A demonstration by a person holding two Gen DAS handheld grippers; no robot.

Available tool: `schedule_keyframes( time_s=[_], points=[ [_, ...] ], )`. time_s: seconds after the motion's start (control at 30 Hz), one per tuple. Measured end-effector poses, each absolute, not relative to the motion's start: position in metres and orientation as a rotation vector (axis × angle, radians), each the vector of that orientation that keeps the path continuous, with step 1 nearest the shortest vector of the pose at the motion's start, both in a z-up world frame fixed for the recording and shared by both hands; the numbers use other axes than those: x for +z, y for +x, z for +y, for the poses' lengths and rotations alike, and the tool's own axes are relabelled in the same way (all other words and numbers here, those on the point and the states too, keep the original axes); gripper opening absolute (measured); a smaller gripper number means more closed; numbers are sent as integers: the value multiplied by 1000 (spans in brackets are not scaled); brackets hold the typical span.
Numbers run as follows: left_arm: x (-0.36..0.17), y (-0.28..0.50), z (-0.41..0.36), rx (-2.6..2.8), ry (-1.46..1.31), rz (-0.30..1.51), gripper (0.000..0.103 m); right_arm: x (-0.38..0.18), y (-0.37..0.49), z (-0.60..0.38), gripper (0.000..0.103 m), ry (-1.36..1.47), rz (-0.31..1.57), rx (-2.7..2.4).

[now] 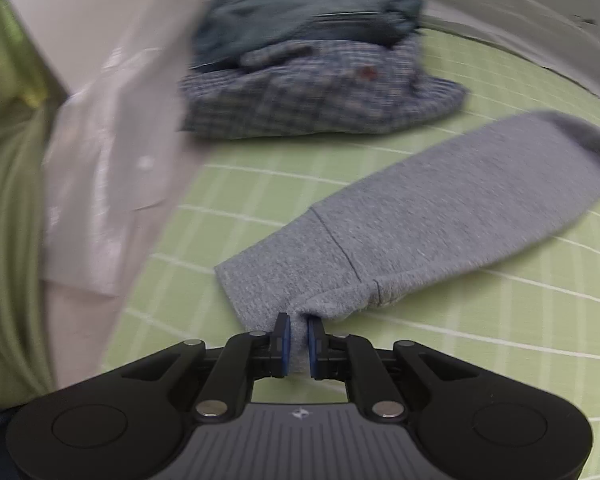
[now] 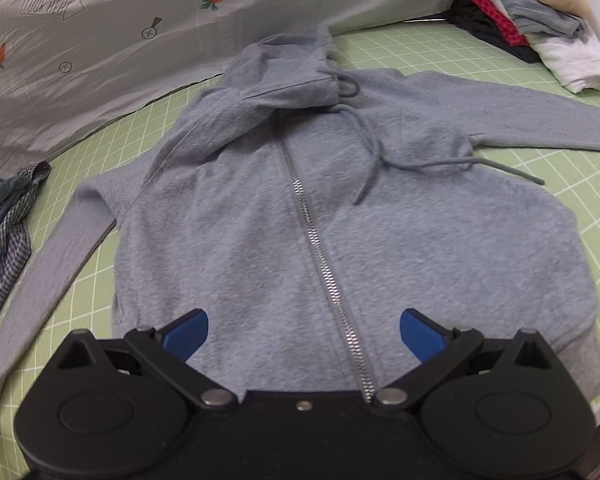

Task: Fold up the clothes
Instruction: 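Grasp the other sleeve cuff with the left gripper and pull it outward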

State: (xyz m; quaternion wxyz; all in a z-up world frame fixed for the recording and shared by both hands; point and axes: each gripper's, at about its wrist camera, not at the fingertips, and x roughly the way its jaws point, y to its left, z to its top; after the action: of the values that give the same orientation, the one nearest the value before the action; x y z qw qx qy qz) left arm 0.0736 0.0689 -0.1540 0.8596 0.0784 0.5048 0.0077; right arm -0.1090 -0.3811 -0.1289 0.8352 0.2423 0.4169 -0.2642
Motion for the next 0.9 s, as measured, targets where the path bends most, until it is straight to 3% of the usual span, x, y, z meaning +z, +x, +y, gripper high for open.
schedule_keyframes(
  time_s=[0.33,0.57,0.67,0.73,0.9],
  points=[
    [-152,89,130,189,80,1060,10,-128,-113,-379,103,531,887,-580],
    [-148,87,119,197,89,1088,15,-126,-120,-386,103,556,874,-605],
    [-142,82,113,198,71,1089,34,-124,-122,-389,103,564,863,-614],
    [-135,77,108,186,50,1073,59,-123,-122,-391,103,565,858,-616],
    [-119,66,84,131,64,1028,71,-121,-122,-399,103,572,841,-607]
  ],
)
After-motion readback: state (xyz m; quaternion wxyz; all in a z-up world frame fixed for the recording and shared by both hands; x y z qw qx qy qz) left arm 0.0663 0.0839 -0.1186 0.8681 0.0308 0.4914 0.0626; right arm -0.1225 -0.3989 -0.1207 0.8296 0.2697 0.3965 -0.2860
